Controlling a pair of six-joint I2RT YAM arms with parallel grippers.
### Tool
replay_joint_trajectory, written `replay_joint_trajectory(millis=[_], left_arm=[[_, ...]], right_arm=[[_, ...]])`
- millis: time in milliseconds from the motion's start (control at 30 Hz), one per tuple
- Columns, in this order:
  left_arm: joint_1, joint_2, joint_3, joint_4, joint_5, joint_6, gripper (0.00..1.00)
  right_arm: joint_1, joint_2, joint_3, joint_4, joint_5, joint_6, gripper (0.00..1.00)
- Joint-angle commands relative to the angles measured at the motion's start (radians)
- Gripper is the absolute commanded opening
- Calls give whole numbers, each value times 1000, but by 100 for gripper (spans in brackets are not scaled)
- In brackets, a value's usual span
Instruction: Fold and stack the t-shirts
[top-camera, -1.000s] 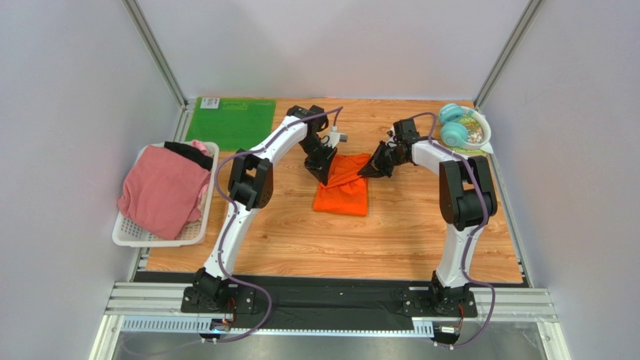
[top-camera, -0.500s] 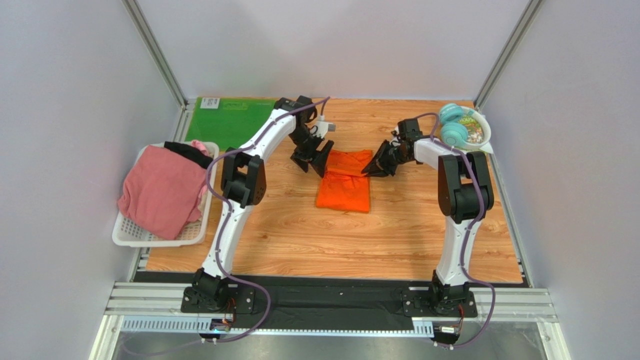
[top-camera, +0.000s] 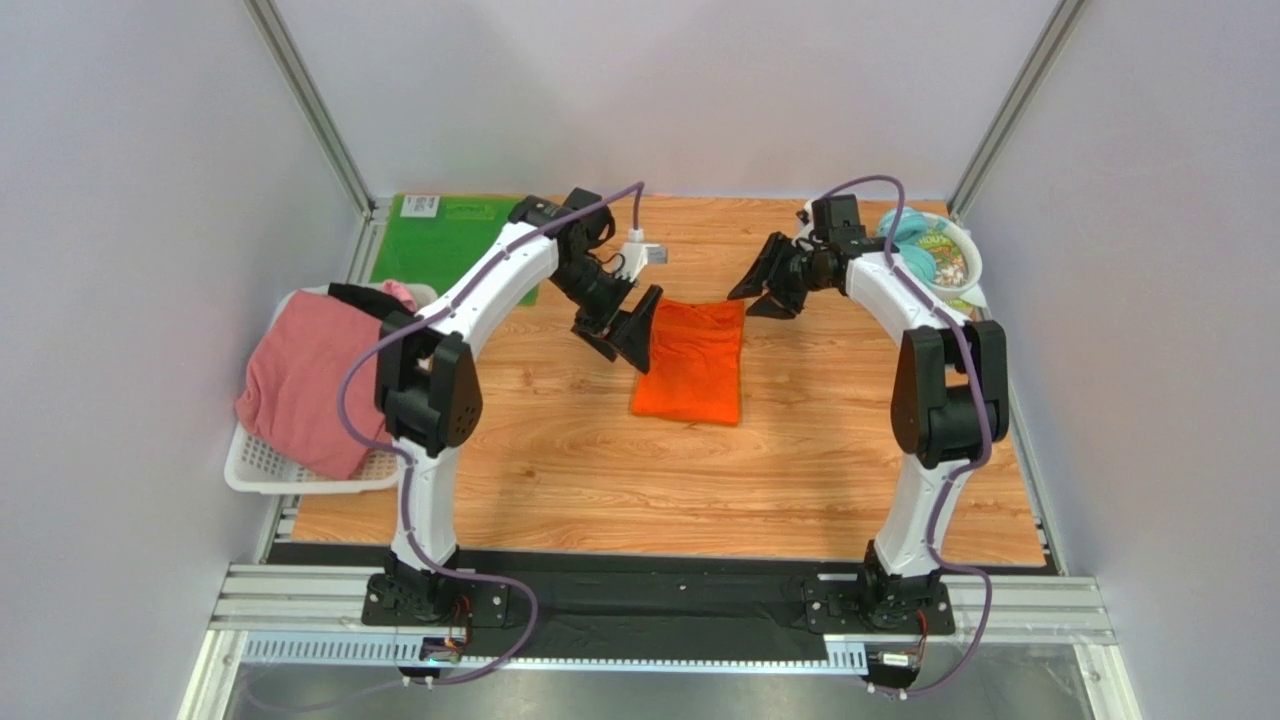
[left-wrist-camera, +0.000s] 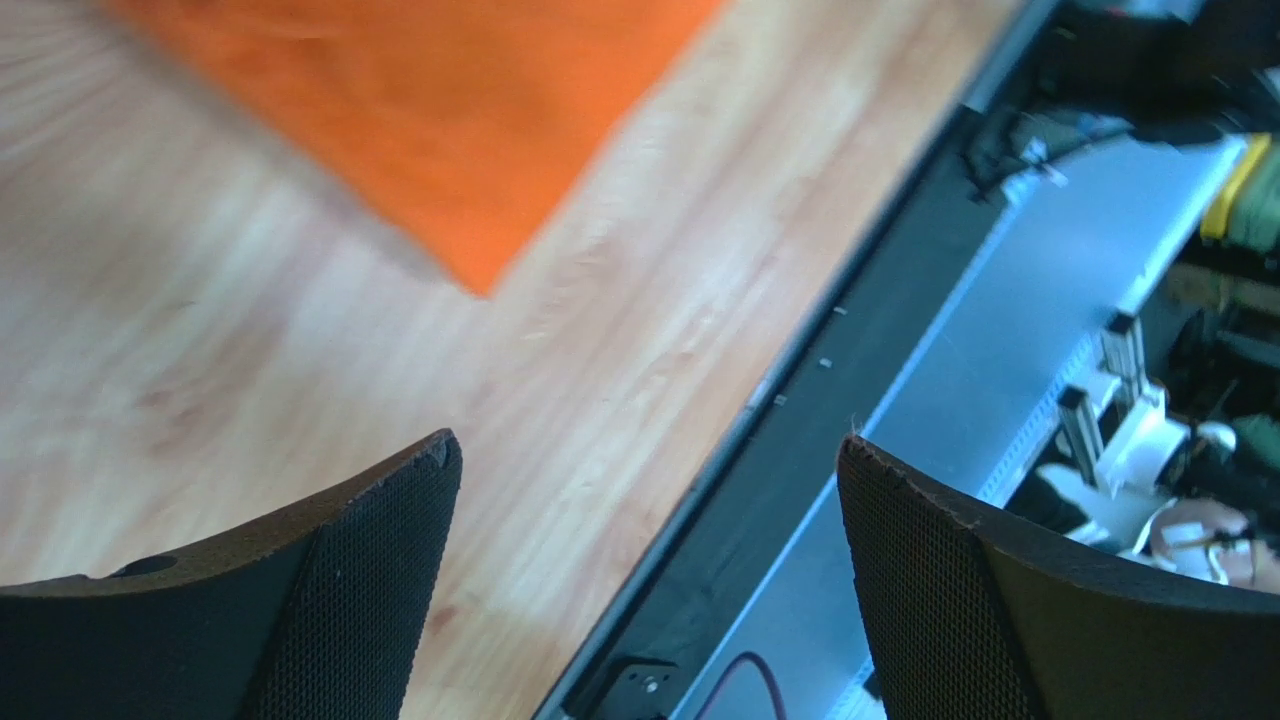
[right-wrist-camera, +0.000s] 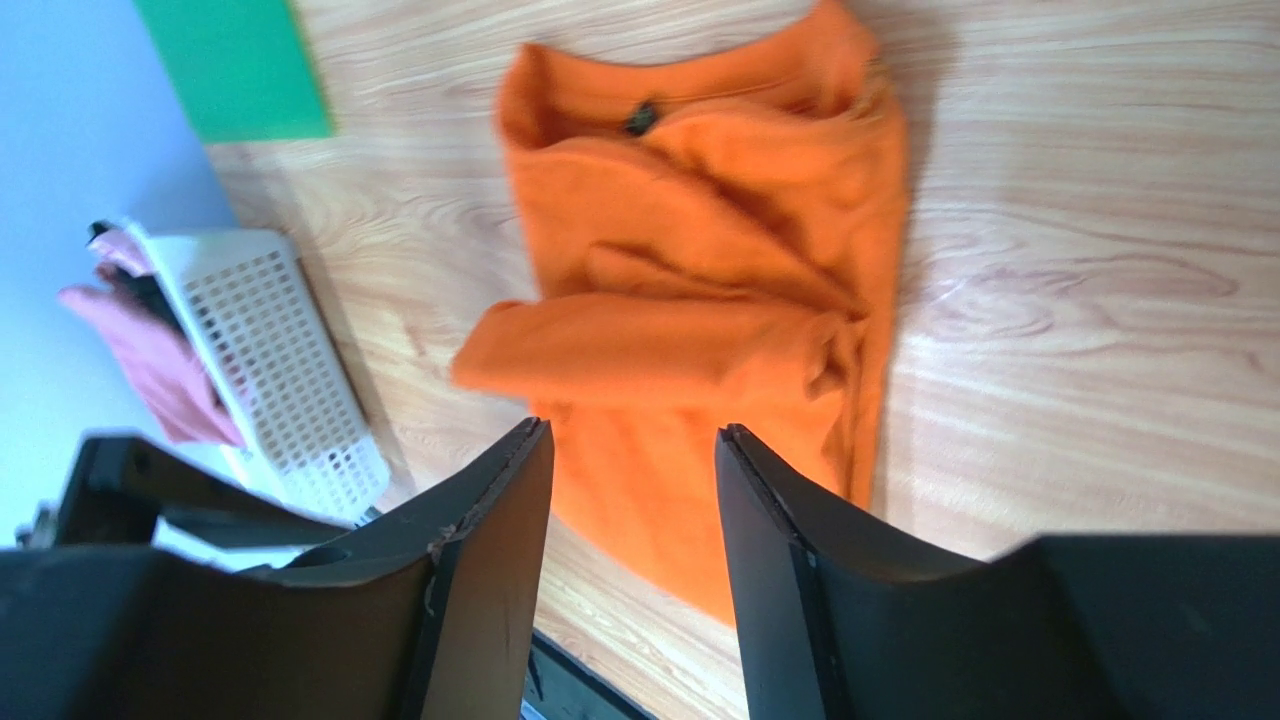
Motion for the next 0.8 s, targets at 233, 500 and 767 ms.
replay_joint_trajectory(millis=[233,500,767], left_arm=[[24,-186,-167,52,131,78,100],[123,-256,-167,18,109,104,100],[162,-361,-278,18,89,156,100]], right_arm=[[139,-71,-49,59,-304,16,46],[184,310,204,-47,-369,-54,42],[130,555,485,-14,-477,-27,40]])
